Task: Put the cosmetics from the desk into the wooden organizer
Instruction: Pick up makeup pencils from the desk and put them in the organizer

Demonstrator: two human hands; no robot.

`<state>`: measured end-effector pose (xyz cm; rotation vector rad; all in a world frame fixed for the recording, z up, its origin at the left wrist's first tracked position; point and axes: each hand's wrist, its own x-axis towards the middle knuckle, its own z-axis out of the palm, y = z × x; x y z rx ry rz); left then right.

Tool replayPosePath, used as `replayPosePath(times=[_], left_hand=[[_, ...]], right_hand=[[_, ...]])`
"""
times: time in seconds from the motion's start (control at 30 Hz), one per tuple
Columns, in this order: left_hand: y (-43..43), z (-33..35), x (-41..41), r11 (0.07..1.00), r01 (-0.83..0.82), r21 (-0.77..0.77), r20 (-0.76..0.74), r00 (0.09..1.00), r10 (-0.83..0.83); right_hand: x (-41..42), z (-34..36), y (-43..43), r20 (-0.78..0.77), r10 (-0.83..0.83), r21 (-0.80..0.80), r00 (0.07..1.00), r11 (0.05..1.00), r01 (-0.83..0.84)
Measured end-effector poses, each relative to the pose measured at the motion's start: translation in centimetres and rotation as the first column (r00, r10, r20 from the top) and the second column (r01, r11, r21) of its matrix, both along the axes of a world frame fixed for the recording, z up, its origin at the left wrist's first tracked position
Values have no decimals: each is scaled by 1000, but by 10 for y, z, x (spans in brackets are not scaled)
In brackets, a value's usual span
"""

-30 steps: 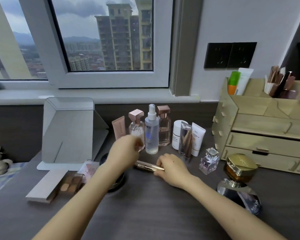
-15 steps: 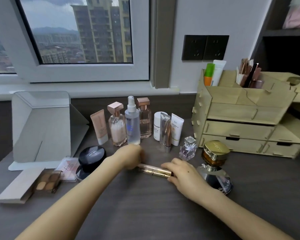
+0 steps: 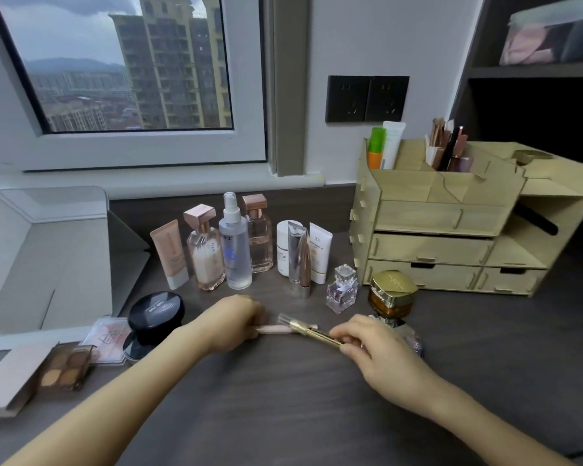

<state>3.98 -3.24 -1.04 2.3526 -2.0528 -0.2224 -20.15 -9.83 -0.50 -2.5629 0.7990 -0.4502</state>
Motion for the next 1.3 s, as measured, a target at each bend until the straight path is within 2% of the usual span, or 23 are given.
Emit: replayPosePath(times=[0.07, 0.13, 0.2, 0.27, 0.33, 0.4, 0.5, 0.53, 0.6, 0.73, 0.93, 1.1, 1.3], left_hand=[[0, 3, 1, 1000, -20, -10, 0, 1000, 20], [0, 7, 2, 998, -43, -48, -32, 999, 42], [0, 13, 5, 993, -49, -103, -97, 995, 39], [2, 23, 5, 987, -60, -147, -202, 979, 29], [2, 35, 4, 979, -86, -182, -340, 940, 19], [-3, 47, -1, 963, -115, -244, -492, 870, -21], [-20, 65, -15, 918, -188, -350, -639, 764, -87], [-28, 71, -21, 898, -220, -381, -678, 727, -109], [-45, 85, -33, 857, -286, -429, -755, 635, -166], [-78, 112, -55, 775, -371, -512, -796, 545, -265], [-125, 133, -67, 728, -408, -551, -793, 527, -305], [-150, 142, -67, 726, -401, -559, -785, 537, -308], [-169, 143, -72, 742, -389, -546, -804, 492, -333]], right_hand=[[-9, 13, -5, 139, -67, 313, 988, 949, 20], [-17, 24, -16, 295, -169, 625, 941, 778, -56], [-26, 37, -31, 412, -277, 778, 868, 603, -176], [-34, 52, -46, 507, -356, 816, 785, 493, -304], [-41, 70, -58, 567, -419, 798, 710, 493, -347], [-46, 89, -67, 596, -469, 764, 652, 581, -281], [-47, 113, -85, 629, -458, 573, 628, 819, 22], [-46, 121, -95, 646, -452, 483, 615, 866, 129], [-42, 135, -122, 674, -447, 337, 588, 895, 293], [-29, 155, -193, 636, -519, 167, 571, 816, 554], [-1, 162, -277, 516, -679, 73, 522, 642, 763], [8, 155, -301, 314, -754, -3, 577, 607, 794], [17, 152, -308, 183, -815, -67, 550, 548, 834]])
